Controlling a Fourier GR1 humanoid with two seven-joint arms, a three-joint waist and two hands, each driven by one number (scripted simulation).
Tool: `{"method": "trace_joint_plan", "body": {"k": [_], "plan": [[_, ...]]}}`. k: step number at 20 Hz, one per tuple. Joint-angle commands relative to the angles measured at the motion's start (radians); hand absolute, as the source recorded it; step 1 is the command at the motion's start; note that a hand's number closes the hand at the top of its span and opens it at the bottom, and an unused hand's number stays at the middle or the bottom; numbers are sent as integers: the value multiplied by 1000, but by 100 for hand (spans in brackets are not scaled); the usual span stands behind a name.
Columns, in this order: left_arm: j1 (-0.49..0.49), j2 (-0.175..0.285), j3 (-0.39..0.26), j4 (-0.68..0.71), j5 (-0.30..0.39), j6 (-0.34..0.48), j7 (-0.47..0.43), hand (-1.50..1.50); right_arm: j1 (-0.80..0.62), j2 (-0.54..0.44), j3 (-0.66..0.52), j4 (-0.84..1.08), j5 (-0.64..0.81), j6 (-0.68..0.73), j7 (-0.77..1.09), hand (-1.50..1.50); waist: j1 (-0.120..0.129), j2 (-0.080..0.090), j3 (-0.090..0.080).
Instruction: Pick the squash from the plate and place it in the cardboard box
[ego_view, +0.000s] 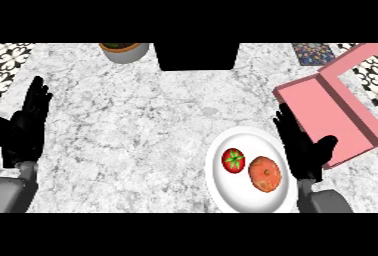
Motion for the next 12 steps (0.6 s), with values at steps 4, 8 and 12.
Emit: {"method": "trace_joint_plan", "body": {"k": [4,8,12], "plan": [[-32,56,-89,-71,-48,-141,-54,0,-16,-197,-105,-313,90,-59,-24,-150,-54,-9,-8],[-30,63,-157,-106,-48,-224,-62,0,53,-473,-158,-335,274,-42,42,-150,-93,-10,-12],[-13,20,-191,-90,-74,-256,-156,0,251,-499,-214,-559,267,-23,-29,-150,-43,5,-6]]}}
